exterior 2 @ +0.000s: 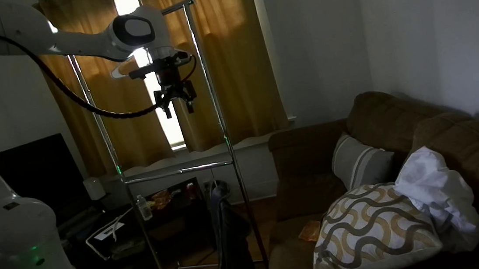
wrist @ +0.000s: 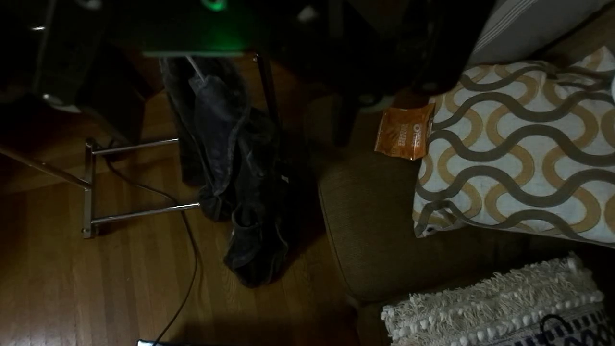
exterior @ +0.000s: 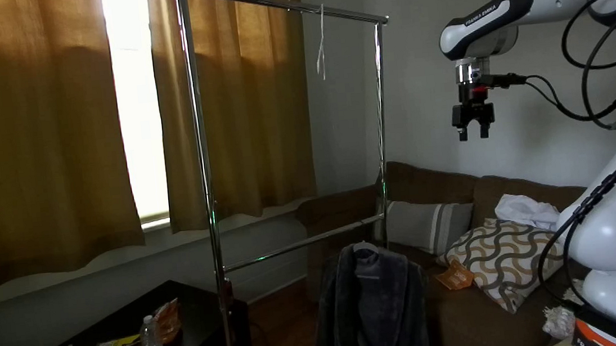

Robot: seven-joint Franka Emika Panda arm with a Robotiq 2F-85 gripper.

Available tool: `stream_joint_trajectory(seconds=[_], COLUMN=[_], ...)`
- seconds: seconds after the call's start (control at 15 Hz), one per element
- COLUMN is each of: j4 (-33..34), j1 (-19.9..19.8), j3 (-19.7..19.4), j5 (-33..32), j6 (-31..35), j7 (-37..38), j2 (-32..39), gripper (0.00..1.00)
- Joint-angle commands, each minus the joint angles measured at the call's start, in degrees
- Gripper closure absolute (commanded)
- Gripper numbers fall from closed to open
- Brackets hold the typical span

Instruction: Move the coat hanger to the lower rack

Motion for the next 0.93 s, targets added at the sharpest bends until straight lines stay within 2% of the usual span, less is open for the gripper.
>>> stream_joint_trajectory(seconds=[0.0, 0.87], j4=[0.18, 1.01], j1=[-1.02, -0.74], j3=[0.86, 0.98], j5=[0.26, 1.21], j6=[-0.14, -0.24], j7=[-0.24, -0.19], j2=[0.15, 0.24], gripper=[0.00, 0.00])
